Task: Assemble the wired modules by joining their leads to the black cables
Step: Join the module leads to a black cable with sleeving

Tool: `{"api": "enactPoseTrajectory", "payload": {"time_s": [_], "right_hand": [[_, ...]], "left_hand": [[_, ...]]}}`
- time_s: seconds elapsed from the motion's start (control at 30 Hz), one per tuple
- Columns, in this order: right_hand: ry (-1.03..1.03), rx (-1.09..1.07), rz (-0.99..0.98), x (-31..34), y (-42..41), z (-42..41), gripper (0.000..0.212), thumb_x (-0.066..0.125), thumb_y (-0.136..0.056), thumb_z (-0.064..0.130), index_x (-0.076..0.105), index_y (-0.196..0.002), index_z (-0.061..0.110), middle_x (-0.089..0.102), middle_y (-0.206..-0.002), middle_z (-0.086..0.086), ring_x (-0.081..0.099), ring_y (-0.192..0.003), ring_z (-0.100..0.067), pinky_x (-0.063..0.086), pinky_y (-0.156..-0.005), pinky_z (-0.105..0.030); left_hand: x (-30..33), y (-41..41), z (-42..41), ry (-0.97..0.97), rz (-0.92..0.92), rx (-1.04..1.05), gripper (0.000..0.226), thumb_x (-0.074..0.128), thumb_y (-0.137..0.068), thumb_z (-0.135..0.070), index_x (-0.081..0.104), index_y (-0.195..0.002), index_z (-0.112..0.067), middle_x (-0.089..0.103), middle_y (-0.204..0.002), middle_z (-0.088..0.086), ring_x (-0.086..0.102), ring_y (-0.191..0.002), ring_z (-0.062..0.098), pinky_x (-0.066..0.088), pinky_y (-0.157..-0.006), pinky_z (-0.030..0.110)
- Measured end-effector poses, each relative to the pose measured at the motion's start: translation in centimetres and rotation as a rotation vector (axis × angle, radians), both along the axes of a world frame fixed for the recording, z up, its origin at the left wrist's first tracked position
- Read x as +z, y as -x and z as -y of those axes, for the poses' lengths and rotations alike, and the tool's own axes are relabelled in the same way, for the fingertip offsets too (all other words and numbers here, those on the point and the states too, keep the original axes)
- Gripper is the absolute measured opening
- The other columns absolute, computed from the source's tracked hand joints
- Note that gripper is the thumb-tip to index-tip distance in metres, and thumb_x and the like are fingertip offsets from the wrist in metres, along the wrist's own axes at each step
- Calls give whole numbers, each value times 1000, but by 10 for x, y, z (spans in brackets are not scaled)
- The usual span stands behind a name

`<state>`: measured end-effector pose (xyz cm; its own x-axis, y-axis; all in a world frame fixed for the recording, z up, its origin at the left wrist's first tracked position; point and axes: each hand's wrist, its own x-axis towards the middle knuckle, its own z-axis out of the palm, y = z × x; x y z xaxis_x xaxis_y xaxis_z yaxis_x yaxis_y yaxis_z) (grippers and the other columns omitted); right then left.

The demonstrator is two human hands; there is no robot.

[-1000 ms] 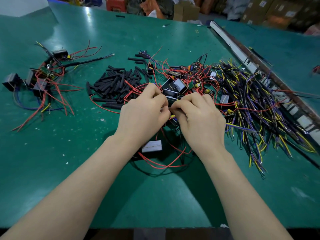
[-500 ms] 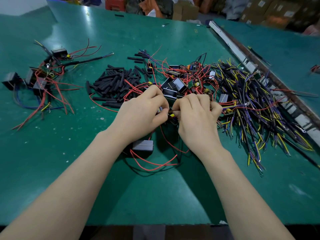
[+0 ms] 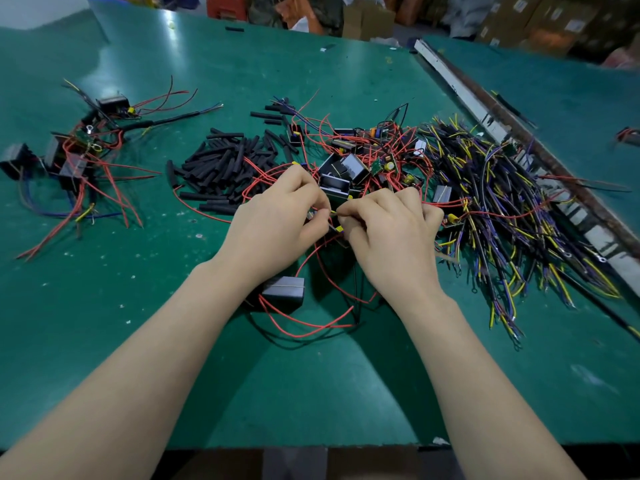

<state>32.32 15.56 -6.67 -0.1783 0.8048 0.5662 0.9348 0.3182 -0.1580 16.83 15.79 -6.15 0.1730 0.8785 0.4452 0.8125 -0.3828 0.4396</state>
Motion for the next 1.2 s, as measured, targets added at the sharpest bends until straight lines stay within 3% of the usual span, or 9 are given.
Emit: {"api": "enactPoseTrajectory", "payload": {"time_s": [0.2,0.37,0.43,0.5,0.63,0.73,0.87,1.07,1.2], "right_hand": [[-145,7,-5,1,1,3,8,71,-84,23,76,-85,29,68,-88,8,59,-92,-28,20,-78,-35],[-120,74,32,-1,-1,3,11,72,-83,20,75,-84,30,66,-89,8,58,-91,-28,20,-78,-35],[-82,93,10,-1,-4,2,11,72,-82,20,76,-85,30,66,-90,7,57,-93,-28,19,-78,-34],[-35,116,-60,1,-6,-2,8,71,-84,24,76,-86,29,66,-92,7,55,-95,-27,17,-79,-34],[93,230,-280,2,-8,-9,12,69,-86,25,76,-95,27,65,-96,6,52,-96,-26,23,-77,-35],[154,274,-380,1,-5,-8,15,68,-88,22,76,-100,21,65,-97,1,55,-96,-27,40,-84,-51],[199,266,-500,1,0,-7,18,64,-91,29,76,-97,16,66,-96,-2,59,-98,-28,43,-86,-56],[222,212,-572,4,4,-3,26,58,-95,34,73,-85,15,63,-87,1,58,-93,-26,42,-87,-56],[202,215,-548,5,5,-1,26,53,-98,28,66,-79,16,57,-80,6,56,-88,-23,42,-85,-56]], "left_hand": [[0,1,-1,52,-65,-13,19,51,-93,-33,65,-98,-21,51,-110,-7,56,-90,20,48,-71,37],[0,7,-1,75,-119,-135,18,53,-91,-27,68,-97,-20,53,-107,-3,56,-92,20,48,-74,40],[1,10,-3,110,-34,-225,14,57,-91,-22,69,-95,-17,54,-103,-1,55,-94,18,46,-83,38],[4,12,-6,149,96,-287,9,60,-91,-17,69,-90,-15,55,-99,1,55,-93,14,43,-87,27],[10,10,-3,278,426,-309,16,60,-92,-12,63,-81,-23,55,-94,0,54,-66,-4,42,-70,13],[10,6,-3,304,588,-263,18,58,-92,-9,63,-80,-21,55,-90,3,52,-57,-1,41,-63,11],[8,1,-4,286,676,-189,19,57,-93,-10,63,-80,-22,55,-86,-5,51,-56,-1,41,-62,12],[4,-5,-1,122,560,-104,19,59,-92,-14,63,-81,-29,55,-91,-5,53,-78,9,43,-77,24],[7,-4,-1,26,410,-97,10,60,-92,-14,70,-94,-12,54,-96,1,50,-87,7,37,-81,12]]}}
